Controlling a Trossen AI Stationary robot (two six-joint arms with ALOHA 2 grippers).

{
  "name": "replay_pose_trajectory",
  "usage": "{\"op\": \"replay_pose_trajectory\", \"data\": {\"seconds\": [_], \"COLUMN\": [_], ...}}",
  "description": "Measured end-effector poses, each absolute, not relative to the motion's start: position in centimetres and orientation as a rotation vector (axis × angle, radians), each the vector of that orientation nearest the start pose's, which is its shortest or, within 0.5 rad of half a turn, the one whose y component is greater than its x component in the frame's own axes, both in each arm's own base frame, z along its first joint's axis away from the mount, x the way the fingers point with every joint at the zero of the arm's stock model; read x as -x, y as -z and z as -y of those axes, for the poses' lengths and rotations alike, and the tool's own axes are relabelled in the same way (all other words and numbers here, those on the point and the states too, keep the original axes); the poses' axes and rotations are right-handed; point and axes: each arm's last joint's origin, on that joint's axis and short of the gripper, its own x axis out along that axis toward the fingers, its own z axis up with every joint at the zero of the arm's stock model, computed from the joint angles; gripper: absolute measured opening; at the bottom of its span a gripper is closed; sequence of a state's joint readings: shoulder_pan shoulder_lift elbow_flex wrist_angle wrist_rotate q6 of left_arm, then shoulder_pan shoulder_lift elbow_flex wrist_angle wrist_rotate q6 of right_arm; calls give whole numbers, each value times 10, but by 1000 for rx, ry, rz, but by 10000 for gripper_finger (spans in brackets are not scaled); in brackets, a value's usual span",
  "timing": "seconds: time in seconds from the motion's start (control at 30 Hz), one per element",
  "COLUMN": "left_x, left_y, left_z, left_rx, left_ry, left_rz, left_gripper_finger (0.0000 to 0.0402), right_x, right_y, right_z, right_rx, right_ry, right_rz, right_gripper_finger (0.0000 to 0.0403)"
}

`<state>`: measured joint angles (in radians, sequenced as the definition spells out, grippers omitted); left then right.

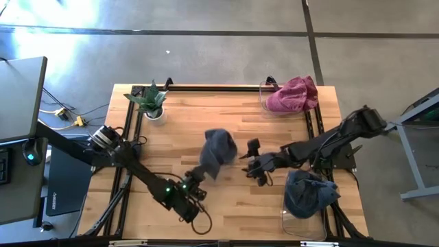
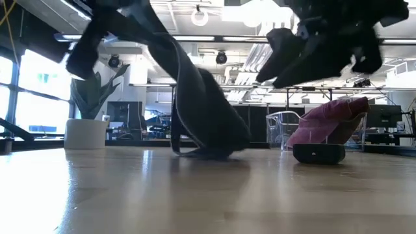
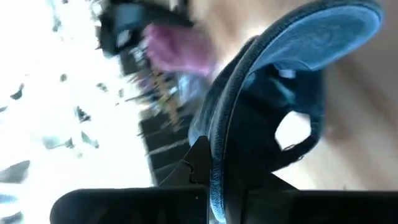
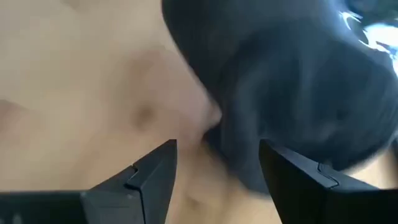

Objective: Pick & Place hat
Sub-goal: Put the blue cap into the bottom transparent bin

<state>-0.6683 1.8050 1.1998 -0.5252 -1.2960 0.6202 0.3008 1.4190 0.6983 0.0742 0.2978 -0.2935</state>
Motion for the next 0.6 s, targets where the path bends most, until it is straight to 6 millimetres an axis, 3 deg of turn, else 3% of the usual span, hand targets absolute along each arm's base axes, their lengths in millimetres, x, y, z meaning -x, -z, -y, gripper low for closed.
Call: {"op": "replay_pose_trajectory", "data": {"seconds": [0.2, 0.33, 0.6], "left_x": [-287, -286, -287], "left_y": [-211, -214, -214], "left_z": [207, 211, 211], "left_rx": [-1518, -1502, -1463], "left_ry": [-394, -395, -379], "left_rz": [-773, -753, -747], "left_gripper_finger": [2, 2, 2], "right_x": [-274, -277, -287], "right_y": [-190, -191, -184], "right_z": [-73, -66, -41], "right_rx": [515, 506, 319], "right_ry": [141, 165, 234], "right_rz": [-584, -578, -588], "right_gripper_finger": [215, 211, 191]}}
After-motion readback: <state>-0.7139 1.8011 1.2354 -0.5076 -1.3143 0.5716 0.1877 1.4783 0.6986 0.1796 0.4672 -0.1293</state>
